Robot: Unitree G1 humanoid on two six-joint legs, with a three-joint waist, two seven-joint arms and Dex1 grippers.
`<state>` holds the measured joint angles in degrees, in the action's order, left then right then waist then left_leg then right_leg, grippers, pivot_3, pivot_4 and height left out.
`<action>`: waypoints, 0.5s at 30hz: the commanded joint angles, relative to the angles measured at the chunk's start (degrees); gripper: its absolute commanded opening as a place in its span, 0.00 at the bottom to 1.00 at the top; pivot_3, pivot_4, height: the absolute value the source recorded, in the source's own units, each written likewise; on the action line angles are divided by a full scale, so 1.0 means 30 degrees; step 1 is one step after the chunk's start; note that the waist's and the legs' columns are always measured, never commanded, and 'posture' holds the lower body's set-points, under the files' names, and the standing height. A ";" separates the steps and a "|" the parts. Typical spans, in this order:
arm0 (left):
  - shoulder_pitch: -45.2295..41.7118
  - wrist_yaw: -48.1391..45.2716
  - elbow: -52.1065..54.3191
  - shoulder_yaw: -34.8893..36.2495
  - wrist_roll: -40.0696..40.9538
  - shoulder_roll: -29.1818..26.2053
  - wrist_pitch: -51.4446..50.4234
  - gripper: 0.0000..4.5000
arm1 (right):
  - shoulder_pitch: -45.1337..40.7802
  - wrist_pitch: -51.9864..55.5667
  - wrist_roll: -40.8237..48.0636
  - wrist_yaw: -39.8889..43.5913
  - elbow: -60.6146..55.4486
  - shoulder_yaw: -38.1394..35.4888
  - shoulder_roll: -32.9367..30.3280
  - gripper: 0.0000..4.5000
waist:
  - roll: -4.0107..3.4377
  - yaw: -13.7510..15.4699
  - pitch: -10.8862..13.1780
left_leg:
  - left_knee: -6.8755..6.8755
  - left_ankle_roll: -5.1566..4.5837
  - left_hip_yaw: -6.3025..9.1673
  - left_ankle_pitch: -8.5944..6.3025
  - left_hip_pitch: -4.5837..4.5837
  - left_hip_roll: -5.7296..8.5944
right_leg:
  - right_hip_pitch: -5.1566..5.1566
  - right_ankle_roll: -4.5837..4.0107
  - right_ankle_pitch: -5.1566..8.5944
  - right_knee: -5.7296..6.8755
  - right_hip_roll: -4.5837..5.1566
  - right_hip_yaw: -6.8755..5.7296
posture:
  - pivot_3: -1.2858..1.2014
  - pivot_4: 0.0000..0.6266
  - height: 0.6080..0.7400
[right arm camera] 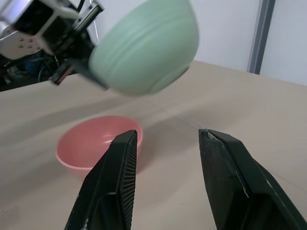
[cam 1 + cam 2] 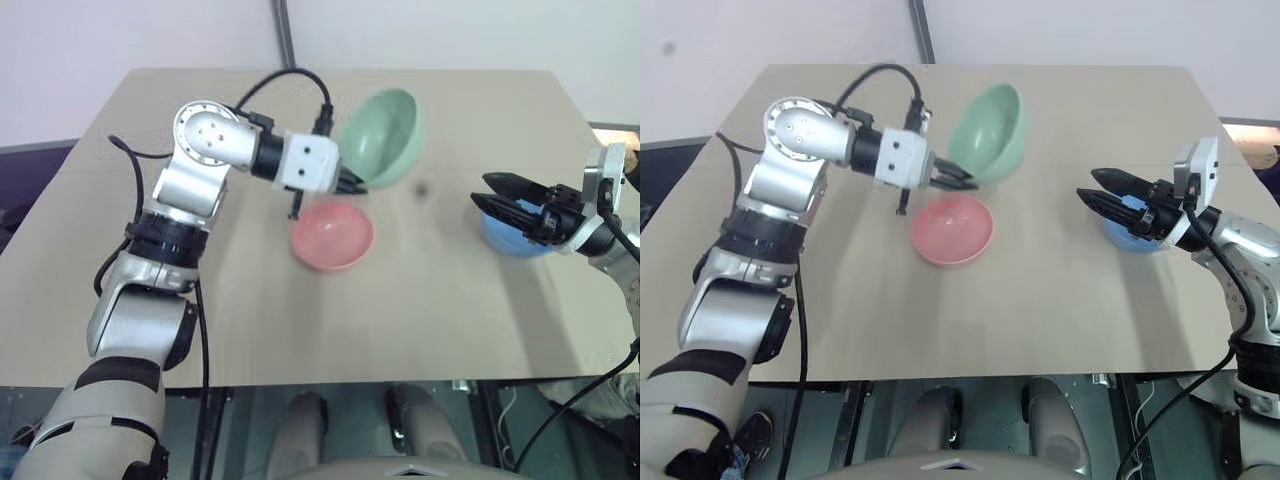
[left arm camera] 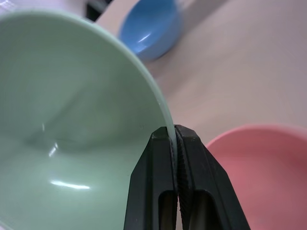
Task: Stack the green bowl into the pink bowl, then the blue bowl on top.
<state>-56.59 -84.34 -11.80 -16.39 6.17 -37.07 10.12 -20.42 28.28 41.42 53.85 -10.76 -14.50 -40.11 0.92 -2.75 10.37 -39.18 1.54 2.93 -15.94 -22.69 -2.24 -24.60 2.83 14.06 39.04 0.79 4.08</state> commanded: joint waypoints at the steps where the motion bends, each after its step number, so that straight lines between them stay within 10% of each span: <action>1: 0.0692 -0.1165 0.2286 -0.0038 0.0539 -0.1008 -0.0422 0.00 | 0.0118 -0.0477 0.0179 -0.0152 -0.0847 -0.0686 0.0009 0.51 | 0.0000 0.0024 0.0000 | 0.0000 0.0000 0.0001 0.0000 0.0000 -0.0001 | 0.0000 0.0000 0.0000 0.0000 -0.0002 0.0000 | 0.52 0.24 1.00; 15: 0.1063 -0.2285 0.0733 -0.0997 -0.1688 -0.2551 0.2812 0.00 | 0.0344 -0.0586 0.0177 -0.0348 -0.1002 -0.0642 0.0035 0.51 | 0.0001 0.0175 0.0001 | -0.0007 -0.0001 -0.0002 -0.0001 -0.0017 0.0002 | 0.0005 0.0000 0.0001 -0.0031 0.0002 -0.0006 | 0.52 0.24 1.00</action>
<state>-52.55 -91.01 -9.92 -19.84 1.14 -44.31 16.98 -19.09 27.95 41.44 52.94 -11.51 -14.59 -39.99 0.93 -2.23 10.37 -39.20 1.54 2.92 -15.94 -22.75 -2.24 -24.58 2.83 14.06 38.94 0.80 4.06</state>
